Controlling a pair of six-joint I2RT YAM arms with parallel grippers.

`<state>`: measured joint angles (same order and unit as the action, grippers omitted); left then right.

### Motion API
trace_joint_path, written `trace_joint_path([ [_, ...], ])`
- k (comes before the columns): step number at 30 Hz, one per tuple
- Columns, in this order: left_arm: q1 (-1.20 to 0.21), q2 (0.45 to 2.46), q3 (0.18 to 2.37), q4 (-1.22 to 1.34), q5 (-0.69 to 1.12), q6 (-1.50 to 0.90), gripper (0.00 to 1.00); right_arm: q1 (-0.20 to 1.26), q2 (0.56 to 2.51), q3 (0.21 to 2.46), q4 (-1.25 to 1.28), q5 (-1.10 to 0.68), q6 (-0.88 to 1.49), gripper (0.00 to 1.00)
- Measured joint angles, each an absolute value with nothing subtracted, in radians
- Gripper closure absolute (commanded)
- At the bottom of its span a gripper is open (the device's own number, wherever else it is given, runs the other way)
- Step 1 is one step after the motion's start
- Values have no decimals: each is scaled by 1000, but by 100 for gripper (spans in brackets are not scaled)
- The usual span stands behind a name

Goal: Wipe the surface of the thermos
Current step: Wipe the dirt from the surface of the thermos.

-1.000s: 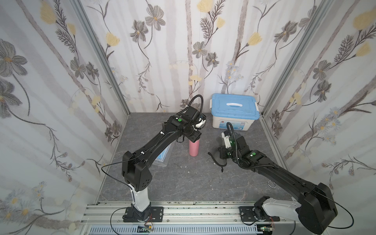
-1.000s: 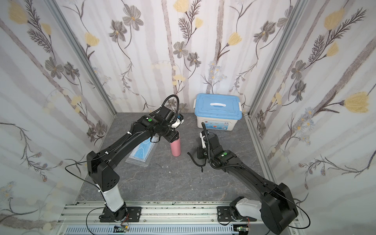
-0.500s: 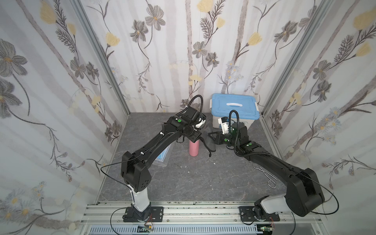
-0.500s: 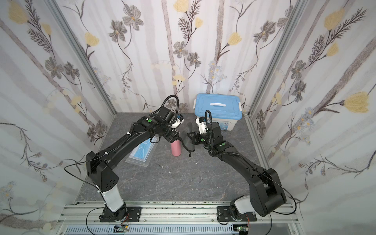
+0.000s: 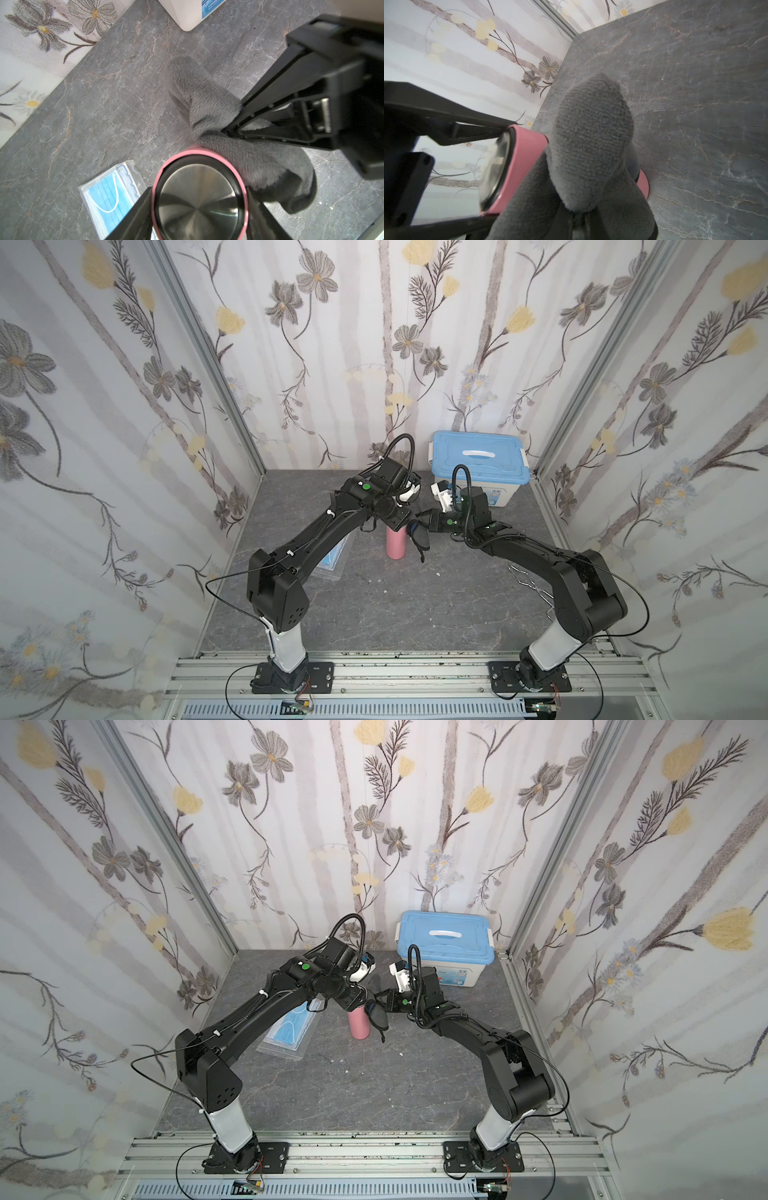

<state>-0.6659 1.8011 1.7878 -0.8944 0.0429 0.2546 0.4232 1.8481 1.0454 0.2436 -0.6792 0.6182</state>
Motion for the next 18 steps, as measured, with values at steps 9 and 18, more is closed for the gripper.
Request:
trace_joint_path([
  [9, -665, 1798, 1782, -894, 45, 254, 67, 421, 2091, 1129, 173, -741, 611, 100],
  [18, -665, 1784, 1758, -881, 45, 254, 68, 421, 2152, 1136, 129, -760, 601, 100],
])
